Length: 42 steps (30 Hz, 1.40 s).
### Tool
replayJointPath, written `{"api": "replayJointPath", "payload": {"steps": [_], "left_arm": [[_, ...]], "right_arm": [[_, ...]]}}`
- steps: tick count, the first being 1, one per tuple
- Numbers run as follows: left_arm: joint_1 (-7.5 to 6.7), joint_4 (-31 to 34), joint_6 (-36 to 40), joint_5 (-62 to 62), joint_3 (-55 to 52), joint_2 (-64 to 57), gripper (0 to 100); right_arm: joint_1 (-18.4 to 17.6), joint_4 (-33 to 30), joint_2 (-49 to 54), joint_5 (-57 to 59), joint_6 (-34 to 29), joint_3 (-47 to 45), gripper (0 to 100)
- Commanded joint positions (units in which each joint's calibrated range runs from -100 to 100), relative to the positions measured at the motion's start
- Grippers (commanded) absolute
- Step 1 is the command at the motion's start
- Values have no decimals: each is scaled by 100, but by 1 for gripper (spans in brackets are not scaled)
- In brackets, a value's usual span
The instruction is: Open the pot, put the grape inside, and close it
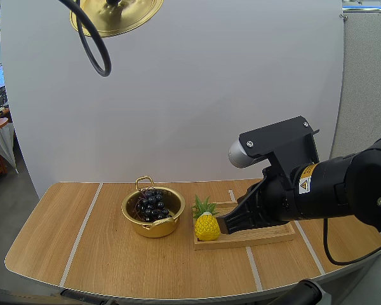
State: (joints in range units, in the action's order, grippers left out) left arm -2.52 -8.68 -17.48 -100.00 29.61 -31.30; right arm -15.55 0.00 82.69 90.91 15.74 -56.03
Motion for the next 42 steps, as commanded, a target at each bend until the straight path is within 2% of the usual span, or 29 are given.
{"api": "replayJointPath", "payload": {"steps": [1,7,12,29,37,42], "left_arm": [[-10,51,39,0,-126,-45,0],[-10,39,129,0,-663,-45,0],[-10,-47,129,0,-1580,-45,0],[-10,-204,-802,0,-4496,39,0],[-10,-587,-1059,161,-4852,944,0],[-10,-610,-1138,468,-4852,1612,0]], "right_arm": [[19,0,45,18,28,-6,0],[19,0,45,18,28,-6,0],[19,0,45,18,28,-6,0],[19,0,45,18,28,-6,0],[19,0,45,33,27,-6,0],[19,0,45,88,27,-6,0]]}}
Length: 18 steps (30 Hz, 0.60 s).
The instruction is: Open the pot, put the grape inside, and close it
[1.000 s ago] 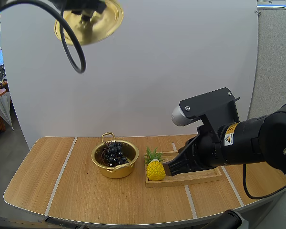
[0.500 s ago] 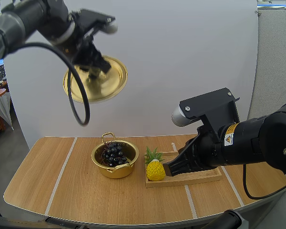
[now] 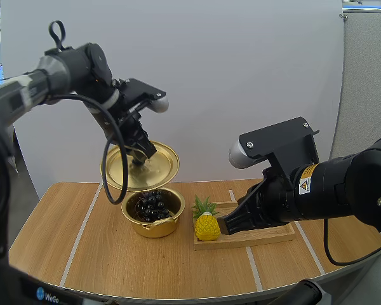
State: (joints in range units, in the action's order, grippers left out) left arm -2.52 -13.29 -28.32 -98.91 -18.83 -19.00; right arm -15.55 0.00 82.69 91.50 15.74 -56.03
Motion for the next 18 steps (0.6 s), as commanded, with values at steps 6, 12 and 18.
{"api": "replayJointPath", "payload": {"steps": [6,12,18], "left_arm": [[-10,-186,-176,777,-8,1059,0],[-10,-589,-440,843,-19,1520,0],[-10,-624,-668,1448,-341,1612,0]], "right_arm": [[19,0,45,45,27,-6,0],[50,0,45,86,27,-6,0],[50,0,45,86,27,-6,0]]}}
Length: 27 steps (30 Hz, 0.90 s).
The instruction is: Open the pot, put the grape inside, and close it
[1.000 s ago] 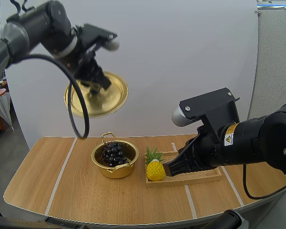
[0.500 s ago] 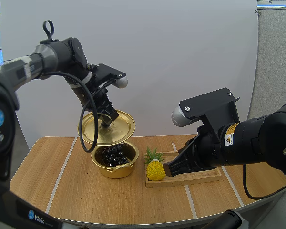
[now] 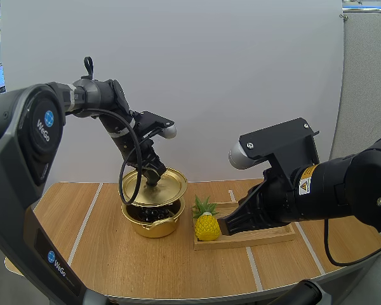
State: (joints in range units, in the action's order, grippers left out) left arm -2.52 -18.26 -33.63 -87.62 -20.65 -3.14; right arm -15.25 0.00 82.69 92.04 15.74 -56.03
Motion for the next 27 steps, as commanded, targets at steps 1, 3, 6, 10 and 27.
{"api": "replayJointPath", "payload": {"steps": [1,3,6,10,27], "left_arm": [[-10,-123,-190,465,-257,40,0],[-10,-113,-264,779,-422,64,0],[-10,-113,-275,1275,-538,129,0],[-10,-113,-275,1423,-550,325,0],[-10,-124,-350,911,-550,711,0]], "right_arm": [[19,0,45,32,27,-6,0],[19,0,45,32,27,-6,0],[19,0,45,32,27,-6,0],[20,0,45,48,27,-6,0],[20,0,45,97,27,-6,0]]}}
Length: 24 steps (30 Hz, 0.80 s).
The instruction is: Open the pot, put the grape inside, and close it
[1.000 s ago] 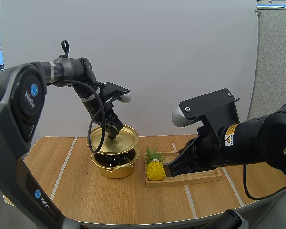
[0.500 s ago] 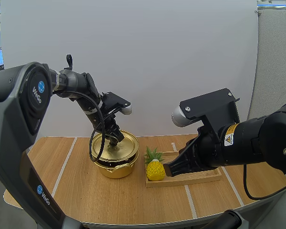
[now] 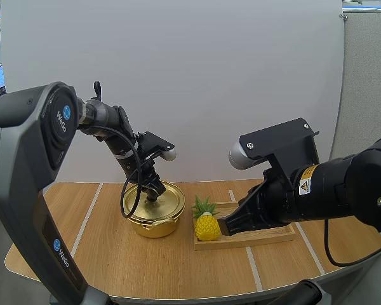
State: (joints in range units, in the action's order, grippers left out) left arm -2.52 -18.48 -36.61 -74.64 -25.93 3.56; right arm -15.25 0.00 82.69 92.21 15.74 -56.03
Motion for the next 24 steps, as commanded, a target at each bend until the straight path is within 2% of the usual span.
{"api": "replayJointPath", "payload": {"steps": [1,12,14,16,18,20,21,24], "left_arm": [[-10,-102,-51,-478,-22,41,0],[-10,-102,-64,-763,-22,41,0],[-10,-102,-64,-801,-22,29,6],[-10,-102,-64,-838,-22,13,23],[-10,-102,-64,-971,-8,2,50],[-10,-102,-71,-1099,-8,-2,94],[-10,-102,-71,-1180,3,-14,100],[-10,-102,-76,-1494,20,-53,100]], "right_arm": [[20,0,45,79,27,-6,0],[20,0,45,79,27,-6,0],[20,0,45,79,27,-6,0],[20,0,45,79,27,-6,0],[20,0,45,79,27,-6,0],[20,0,45,79,27,-6,0],[20,0,45,79,27,-6,0],[20,0,45,79,27,-6,0]]}}
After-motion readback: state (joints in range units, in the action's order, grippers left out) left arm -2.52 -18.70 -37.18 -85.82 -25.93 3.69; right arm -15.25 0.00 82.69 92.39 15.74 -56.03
